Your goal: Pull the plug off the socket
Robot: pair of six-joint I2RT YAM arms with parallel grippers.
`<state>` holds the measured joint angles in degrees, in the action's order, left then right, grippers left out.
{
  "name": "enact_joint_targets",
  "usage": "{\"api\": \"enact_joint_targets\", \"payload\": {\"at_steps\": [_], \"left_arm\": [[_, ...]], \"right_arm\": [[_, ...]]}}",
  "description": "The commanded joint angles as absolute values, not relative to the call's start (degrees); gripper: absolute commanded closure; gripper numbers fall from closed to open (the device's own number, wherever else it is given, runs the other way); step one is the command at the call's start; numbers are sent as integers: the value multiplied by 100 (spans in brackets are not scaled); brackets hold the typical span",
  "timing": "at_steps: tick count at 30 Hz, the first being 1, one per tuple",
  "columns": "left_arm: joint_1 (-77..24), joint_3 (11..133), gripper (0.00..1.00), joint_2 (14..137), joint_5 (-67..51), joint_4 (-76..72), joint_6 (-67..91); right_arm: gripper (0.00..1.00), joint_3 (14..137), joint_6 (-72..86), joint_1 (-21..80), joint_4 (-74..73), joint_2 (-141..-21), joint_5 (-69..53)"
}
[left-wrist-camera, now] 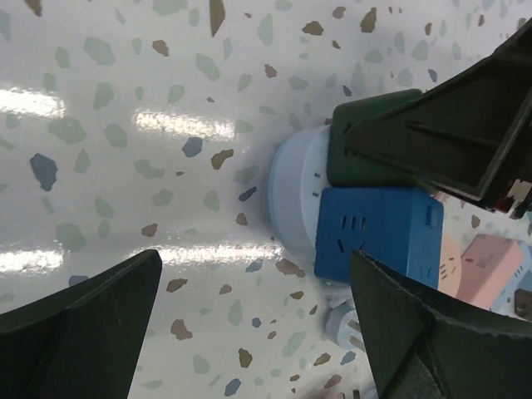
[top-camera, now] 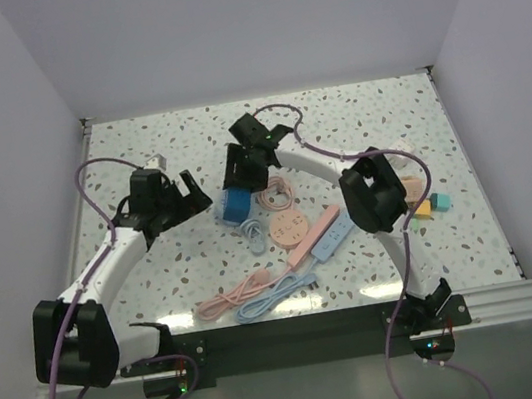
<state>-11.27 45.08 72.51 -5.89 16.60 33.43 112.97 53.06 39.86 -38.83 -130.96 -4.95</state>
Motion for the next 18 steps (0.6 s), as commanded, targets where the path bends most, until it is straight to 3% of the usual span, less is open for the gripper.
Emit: {"api": "enact_joint_targets", "payload": {"at_steps": [1,12,18], "left_arm": [[-1081,4421,0,7347,-1325,862,3226],[-1081,4219,5,8155,-1960,88,3270],[-1081,3982,17,8332,-2302,-360,3401]], "right_arm": [[100,10444,4484,3841,-2202,-12350,-1984],[100,9115,4491,3744,-1100,-11541,-2452],[100,8833,4693,3744,-572,-11338,-2408]]}}
